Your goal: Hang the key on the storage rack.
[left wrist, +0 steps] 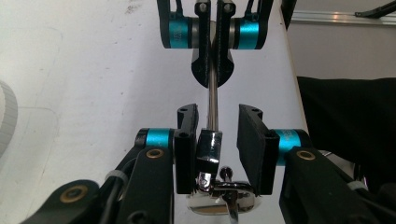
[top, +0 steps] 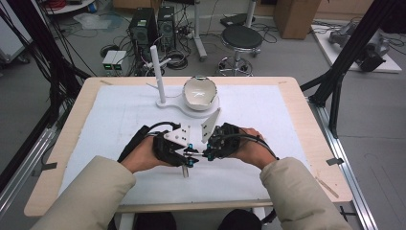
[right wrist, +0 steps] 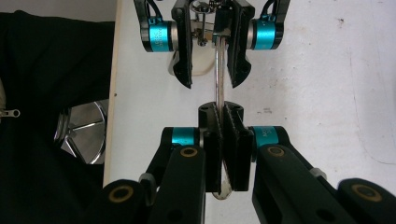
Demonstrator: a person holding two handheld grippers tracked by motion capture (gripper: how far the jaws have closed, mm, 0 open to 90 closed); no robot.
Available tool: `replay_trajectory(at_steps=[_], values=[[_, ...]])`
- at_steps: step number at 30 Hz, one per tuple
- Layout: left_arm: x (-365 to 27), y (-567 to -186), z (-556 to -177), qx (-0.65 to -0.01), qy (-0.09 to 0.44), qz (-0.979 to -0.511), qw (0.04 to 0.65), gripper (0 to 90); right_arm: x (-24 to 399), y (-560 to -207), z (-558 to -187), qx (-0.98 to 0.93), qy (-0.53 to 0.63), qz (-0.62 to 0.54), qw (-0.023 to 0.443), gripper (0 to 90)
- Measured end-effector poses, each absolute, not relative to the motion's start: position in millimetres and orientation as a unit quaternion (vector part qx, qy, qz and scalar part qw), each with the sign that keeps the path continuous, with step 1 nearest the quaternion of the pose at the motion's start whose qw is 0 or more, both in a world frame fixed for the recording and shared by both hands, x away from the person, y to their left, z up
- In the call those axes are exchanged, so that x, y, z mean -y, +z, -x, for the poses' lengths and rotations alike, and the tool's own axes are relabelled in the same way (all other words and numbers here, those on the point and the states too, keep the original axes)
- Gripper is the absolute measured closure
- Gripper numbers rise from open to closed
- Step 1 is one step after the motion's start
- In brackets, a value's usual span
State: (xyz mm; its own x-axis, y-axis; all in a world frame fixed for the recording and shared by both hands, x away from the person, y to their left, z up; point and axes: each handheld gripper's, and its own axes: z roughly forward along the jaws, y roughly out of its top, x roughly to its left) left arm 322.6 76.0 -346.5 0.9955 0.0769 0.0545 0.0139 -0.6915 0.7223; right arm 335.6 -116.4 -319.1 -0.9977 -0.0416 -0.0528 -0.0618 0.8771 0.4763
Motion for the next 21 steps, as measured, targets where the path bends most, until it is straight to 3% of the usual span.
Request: replay_trajectory(at_steps=[1,16,19,20,21], values=[[-76.6,-345.6,-322.1,-0.025,0.051,-0.92,0.387,80.6,116.6,-319.8,-335.6,-0.968,0.249,0.028,0.016,87.2],[-77.0,-345.9,-323.2,-0.021,0.049,-0.921,0.385,81.7,117.9,-323.1,-338.1,-0.964,0.263,0.036,0.022,85.5],[-78.2,-344.6,-324.0,-0.021,0.054,-0.92,0.387,81.7,123.0,-323.0,-339.6,-0.959,0.283,0.019,0.021,69.7],[-79.4,-343.5,-324.4,-0.024,0.054,-0.919,0.39,81.7,126.1,-322.6,-340.1,-0.955,0.295,0.014,0.03,56.8],[-81.1,-342.6,-324.7,-0.029,0.057,-0.917,0.393,81.7,129.3,-322.4,-341.7,-0.951,0.307,0.004,0.034,49.6]])
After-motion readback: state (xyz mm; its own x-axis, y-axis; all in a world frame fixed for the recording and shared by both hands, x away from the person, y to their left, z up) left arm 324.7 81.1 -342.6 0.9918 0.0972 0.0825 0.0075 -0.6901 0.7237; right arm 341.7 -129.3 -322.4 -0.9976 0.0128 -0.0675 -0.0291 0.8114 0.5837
